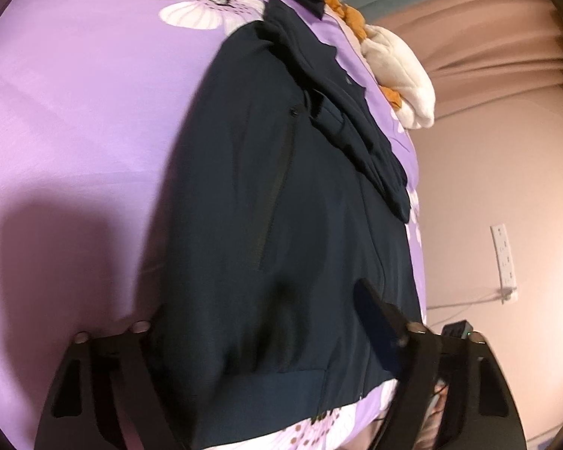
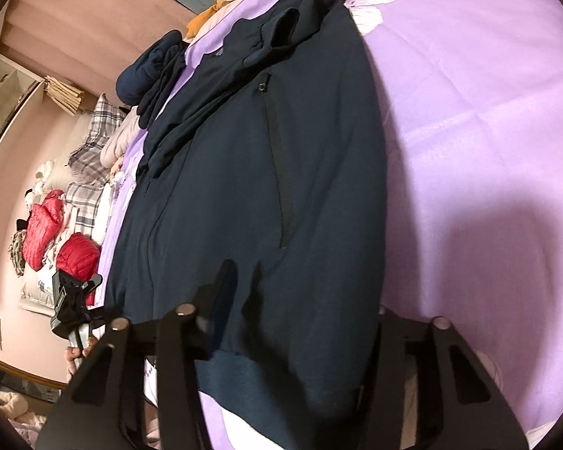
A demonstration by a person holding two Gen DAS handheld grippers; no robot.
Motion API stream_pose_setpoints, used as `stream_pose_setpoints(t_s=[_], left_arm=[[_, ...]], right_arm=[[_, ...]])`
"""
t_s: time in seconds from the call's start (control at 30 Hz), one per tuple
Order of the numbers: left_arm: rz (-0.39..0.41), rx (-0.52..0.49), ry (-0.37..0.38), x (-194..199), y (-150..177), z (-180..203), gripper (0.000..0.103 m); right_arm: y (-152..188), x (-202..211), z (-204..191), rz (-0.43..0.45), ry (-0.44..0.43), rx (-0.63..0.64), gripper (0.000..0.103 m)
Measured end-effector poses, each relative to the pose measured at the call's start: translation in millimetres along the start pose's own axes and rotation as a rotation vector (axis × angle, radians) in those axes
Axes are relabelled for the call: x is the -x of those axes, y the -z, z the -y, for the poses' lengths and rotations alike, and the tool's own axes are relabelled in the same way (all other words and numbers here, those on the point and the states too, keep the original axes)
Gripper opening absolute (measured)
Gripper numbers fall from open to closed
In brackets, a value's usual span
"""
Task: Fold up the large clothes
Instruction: 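Close both tools on the ribbed jacket hem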
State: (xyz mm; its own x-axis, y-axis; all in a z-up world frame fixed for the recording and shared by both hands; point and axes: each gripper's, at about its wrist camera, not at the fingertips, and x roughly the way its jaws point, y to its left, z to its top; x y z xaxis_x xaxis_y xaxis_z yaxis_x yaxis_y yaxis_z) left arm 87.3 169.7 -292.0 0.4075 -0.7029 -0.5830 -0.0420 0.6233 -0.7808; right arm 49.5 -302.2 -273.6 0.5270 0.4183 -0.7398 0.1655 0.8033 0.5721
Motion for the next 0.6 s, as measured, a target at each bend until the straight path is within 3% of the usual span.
stream_pose_setpoints(t_s=[0.07,0.27,0.33,0.6], left_arm=[[0.001,0.013,-0.008,2.2,-0.9,-4.6,0.062],[0.01,0.029,-0.056,4.4,-1.1,-8.0,0.036],[0.013,0.019,-0.095,4.2,-0.5,-6.7,0.022],[0.039,-0.021,-0.086,8.5,-2.6,4.9,0.008]], right_arm=[[0.4,0.9,1.9,0.005,0.013,-0.003,0.033],[2.6,3.6,1.1,0.017,0.033,0.002,0.023],[2.7,4.4,-2.9,0.022,0.043,0.015,0.022],[-0.4,10.0,-14.4,0.052,0.03,0.041,0.015]])
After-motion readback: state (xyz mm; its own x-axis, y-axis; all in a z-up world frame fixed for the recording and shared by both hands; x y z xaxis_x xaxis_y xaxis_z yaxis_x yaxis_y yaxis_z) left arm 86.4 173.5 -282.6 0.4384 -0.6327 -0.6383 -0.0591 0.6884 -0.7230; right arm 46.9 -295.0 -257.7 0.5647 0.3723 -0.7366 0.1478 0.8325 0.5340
